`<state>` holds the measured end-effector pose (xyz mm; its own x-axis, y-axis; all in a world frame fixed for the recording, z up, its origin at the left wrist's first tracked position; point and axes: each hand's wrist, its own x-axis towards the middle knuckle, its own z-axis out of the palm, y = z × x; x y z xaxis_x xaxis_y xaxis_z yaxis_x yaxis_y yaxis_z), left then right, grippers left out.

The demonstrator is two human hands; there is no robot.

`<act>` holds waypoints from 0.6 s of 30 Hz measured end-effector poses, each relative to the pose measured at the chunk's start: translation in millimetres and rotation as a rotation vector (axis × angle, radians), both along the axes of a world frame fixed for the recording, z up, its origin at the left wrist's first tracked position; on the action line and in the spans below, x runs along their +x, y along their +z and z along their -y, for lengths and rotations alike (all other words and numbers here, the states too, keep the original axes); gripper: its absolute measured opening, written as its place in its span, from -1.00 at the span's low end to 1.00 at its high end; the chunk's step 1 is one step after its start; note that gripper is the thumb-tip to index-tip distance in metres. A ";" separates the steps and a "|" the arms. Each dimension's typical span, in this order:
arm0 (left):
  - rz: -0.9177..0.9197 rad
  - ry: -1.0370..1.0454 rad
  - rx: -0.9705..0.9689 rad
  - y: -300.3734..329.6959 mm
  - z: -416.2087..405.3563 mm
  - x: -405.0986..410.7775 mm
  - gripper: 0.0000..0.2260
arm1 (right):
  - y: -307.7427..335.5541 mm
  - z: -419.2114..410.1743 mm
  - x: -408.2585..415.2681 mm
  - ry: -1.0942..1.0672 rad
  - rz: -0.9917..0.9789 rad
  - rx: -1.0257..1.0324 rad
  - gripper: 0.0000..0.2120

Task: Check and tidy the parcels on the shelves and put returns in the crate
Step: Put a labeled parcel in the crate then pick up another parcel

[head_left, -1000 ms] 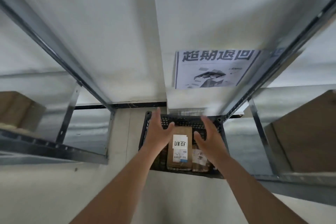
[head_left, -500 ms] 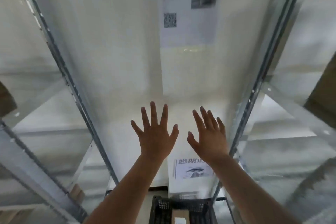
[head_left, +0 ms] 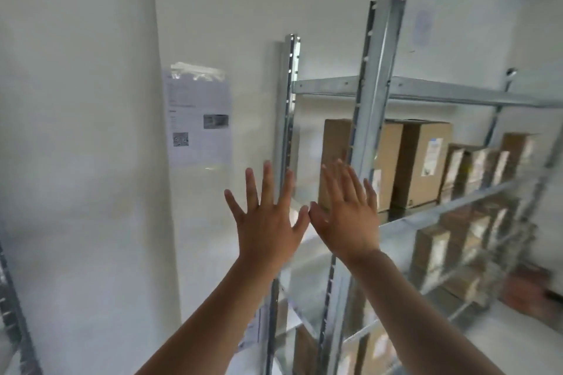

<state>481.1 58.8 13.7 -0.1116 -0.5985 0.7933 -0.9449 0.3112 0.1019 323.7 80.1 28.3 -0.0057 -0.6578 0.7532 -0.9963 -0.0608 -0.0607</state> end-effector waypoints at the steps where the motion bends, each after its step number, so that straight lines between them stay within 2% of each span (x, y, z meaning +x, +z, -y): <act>1: 0.002 -0.052 -0.010 2.1 -8.1 -23.0 -0.30 | 2.2 -14.0 -24.4 -0.039 0.005 0.003 -0.31; 6: 0.039 -0.285 -0.002 -5.9 -40.9 -148.8 -0.30 | -9.9 -81.4 -159.9 -0.281 0.059 0.063 -0.28; 10: 0.077 -0.432 0.111 -31.5 -53.9 -260.3 -0.35 | -38.9 -136.1 -279.7 -0.471 0.131 0.119 -0.27; 18: 0.201 -0.552 0.285 -87.1 -52.2 -506.5 -0.33 | -103.3 -190.3 -520.3 -0.699 0.225 0.150 -0.28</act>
